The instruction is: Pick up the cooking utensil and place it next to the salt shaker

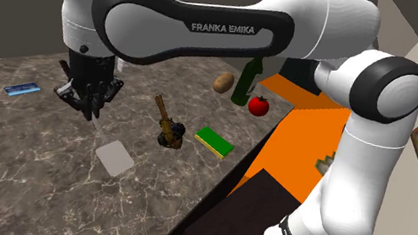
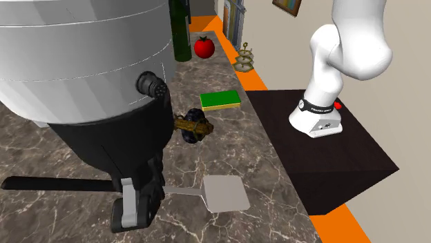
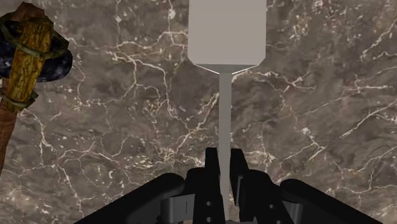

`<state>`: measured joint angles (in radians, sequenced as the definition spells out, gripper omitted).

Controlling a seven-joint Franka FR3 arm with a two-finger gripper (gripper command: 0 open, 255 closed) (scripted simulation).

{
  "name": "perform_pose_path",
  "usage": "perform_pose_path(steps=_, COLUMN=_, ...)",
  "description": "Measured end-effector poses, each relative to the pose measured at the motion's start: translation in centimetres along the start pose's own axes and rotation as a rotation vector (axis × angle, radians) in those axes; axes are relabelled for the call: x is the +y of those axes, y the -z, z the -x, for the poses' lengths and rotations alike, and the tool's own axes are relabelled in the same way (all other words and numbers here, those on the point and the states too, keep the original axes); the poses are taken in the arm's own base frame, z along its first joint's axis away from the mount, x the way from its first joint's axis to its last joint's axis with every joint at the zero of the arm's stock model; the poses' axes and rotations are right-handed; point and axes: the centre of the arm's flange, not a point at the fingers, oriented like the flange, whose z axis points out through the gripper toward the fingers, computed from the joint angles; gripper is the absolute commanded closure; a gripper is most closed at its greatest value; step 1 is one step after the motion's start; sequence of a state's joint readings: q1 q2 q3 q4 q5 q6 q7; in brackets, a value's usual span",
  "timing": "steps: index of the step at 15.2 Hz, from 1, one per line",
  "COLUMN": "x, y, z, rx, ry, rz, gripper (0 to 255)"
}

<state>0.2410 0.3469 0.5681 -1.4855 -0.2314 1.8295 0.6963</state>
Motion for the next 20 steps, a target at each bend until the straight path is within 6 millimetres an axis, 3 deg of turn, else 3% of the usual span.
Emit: perform_pose_path(steps=20, x=22.2, y=-0.9, z=-13.4, rx=-0.001, ry=0.0, rz=0.0, gripper=255)
